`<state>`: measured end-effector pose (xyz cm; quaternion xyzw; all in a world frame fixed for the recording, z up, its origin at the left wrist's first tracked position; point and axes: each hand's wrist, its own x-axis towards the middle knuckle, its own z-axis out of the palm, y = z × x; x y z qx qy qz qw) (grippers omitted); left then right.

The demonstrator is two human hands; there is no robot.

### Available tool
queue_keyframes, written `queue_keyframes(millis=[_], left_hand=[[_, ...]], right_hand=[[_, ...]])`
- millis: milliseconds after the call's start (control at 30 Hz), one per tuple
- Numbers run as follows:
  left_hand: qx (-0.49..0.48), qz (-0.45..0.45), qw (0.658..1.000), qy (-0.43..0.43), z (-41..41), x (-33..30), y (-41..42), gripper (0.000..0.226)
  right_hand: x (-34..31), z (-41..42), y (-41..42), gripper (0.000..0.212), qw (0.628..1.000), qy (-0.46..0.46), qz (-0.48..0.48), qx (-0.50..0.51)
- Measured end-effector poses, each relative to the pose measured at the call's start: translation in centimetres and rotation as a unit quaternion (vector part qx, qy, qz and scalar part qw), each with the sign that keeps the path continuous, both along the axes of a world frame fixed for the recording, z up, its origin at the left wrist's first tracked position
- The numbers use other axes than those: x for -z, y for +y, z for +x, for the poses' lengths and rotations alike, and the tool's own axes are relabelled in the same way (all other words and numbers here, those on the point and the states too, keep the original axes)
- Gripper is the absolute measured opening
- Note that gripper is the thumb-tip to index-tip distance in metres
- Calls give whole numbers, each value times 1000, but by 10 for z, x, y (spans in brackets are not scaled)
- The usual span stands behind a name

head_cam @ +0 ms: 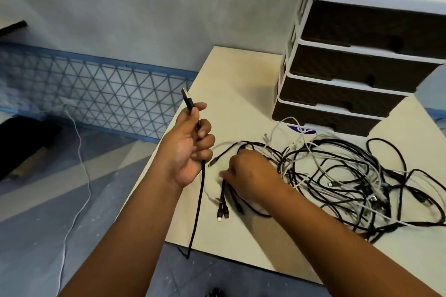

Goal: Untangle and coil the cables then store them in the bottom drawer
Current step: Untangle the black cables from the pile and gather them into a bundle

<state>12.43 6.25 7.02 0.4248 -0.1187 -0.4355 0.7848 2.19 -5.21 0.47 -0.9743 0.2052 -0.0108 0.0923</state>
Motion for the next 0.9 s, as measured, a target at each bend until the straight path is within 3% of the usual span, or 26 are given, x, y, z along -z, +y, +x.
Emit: queue_keyframes(millis=[67,133,200,267,400,467,533,700,800,900], left_hand=[[-4,2,1000,3,1,2,-5,17],[-10,3,1000,11,1,4,-8,17],[-15,10,1000,20,1,6,-11,17],[-18,20,999,29,2,8,-13,17],[-18,46,998,48,2,12,-15,18],[-10,67,997,47,0,13,-17,19],[-1,86,995,50,-3,13,-20,22],[23,117,992,40,-11,6,-31,24],[28,126,991,19,-16,0,-36,23],[39,125,991,-3,-21,-6,-41,24]], right_hand=[[2,0,8,41,999,39,-19,22],[3,-2,11,32,998,52,-1,35],[0,-8,6,23,995,46,68,51],[-8,-16,-5,28,980,24,181,79],[-37,-37,-26,21,888,-97,419,164],[-56,-46,-38,20,845,-148,479,188],[-75,-52,-49,20,842,-177,478,176],[-113,-62,-69,17,920,-231,287,135],[-128,-65,-69,20,895,-293,312,123],[-134,-68,-68,23,834,-357,406,112]])
